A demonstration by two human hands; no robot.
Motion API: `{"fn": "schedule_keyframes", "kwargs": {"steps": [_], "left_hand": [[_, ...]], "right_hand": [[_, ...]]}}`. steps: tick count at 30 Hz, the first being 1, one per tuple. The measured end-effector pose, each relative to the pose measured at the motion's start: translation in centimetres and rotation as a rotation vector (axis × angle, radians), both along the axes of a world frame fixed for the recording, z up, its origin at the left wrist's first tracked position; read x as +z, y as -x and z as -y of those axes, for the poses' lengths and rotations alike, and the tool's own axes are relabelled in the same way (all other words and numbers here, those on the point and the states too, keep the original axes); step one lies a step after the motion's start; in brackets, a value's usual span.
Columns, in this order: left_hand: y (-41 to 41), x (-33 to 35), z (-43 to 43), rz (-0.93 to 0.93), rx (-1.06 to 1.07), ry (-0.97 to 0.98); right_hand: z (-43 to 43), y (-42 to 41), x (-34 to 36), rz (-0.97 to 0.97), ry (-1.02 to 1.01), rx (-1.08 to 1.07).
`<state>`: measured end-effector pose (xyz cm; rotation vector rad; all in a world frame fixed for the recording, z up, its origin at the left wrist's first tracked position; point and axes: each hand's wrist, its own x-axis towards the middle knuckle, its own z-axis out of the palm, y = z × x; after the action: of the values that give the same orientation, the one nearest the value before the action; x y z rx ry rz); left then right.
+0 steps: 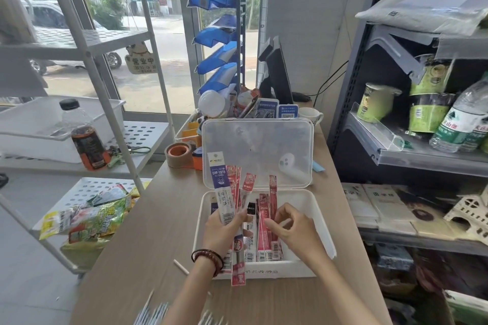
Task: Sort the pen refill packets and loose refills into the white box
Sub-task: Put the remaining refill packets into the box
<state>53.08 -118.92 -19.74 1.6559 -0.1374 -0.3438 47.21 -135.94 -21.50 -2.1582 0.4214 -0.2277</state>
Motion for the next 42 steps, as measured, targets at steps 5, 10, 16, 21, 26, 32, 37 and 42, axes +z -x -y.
{"fn": "schedule_keyframes", "kwargs": {"steps": [5,10,16,21,26,32,37,42], "left_hand": [[0.1,0.1,-0.2,-0.013,-0.011,0.001],[0.0,0.0,-0.1,-0.003,-0.012,0.003],[0.0,-0.1,-0.1,-0.021,-0.01,-0.008],[-0.3,-0.4,-0.2,-0.045,0.002,-0.001],[-0.3,-0.6,0.0,-0.004,-0.035,-0.054],[-0.3,-0.7,0.0,0.012,-0.07,-0.039],[-0.5,-0.9,0.0,0.036,-0.14,-0.081],[-0.7,-2.0,0.1,0.109,-0.202,-0.193]], "right_hand": [[0.0,-0.3,-0.6,-0.031,-0.003,0.038],[0.3,-0.3,-0.8,-0.071,0.009,0.073],[0.3,-0.3,-0.8,-0.101,0.073,0.105],[0.1,-0.4,-0.8,-0.128,0.128,0.11],[0.1,-0.3,-0.6,-0.109,0.125,0.053],[0.0,-0.1,-0.5,0.045,0.083,-0.028],[0.0,-0.2,-0.5,0.079,0.056,0.003],[-0.1,0.0,-0.6,0.062,0.039,0.05]]}}
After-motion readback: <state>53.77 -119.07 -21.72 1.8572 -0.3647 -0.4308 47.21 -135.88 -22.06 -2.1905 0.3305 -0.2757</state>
